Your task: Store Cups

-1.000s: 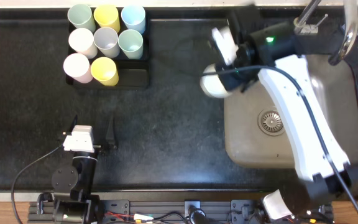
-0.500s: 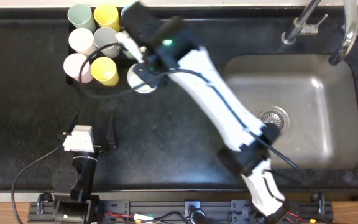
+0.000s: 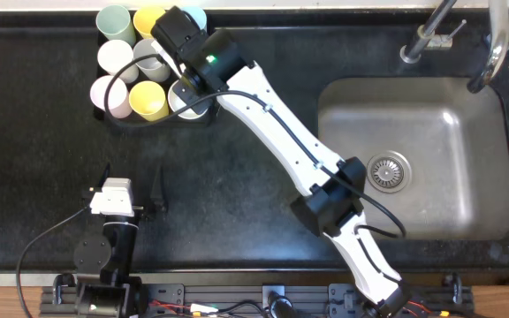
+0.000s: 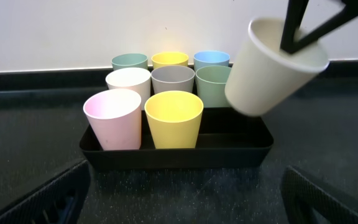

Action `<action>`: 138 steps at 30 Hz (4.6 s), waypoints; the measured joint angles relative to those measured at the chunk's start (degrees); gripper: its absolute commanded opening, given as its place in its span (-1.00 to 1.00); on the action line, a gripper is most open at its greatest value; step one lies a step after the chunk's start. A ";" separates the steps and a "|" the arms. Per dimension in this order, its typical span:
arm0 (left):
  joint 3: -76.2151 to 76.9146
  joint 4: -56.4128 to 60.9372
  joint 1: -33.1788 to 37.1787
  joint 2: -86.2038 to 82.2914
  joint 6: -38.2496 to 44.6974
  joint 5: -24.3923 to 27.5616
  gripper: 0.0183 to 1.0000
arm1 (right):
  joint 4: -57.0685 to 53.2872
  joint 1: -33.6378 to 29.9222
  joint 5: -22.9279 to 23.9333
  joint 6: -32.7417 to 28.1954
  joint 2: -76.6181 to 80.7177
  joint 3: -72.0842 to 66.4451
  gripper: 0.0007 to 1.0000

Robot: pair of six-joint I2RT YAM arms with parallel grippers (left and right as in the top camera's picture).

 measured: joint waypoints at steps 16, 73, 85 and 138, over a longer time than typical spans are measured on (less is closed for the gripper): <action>0.00 0.00 0.00 0.00 0.00 0.02 1.00 | 4.39 -2.29 -4.37 0.83 5.16 0.00 -0.92; 0.00 0.00 0.00 0.00 0.00 0.00 1.00 | -7.87 -11.15 10.23 7.96 -0.83 19.93 1.00; 0.00 0.04 0.00 0.02 0.00 0.00 1.00 | -1.11 -34.53 11.87 16.61 -58.64 -41.09 1.00; -0.04 0.02 0.00 0.00 0.02 0.00 1.00 | 79.49 -42.62 4.39 10.91 -135.58 -147.77 1.00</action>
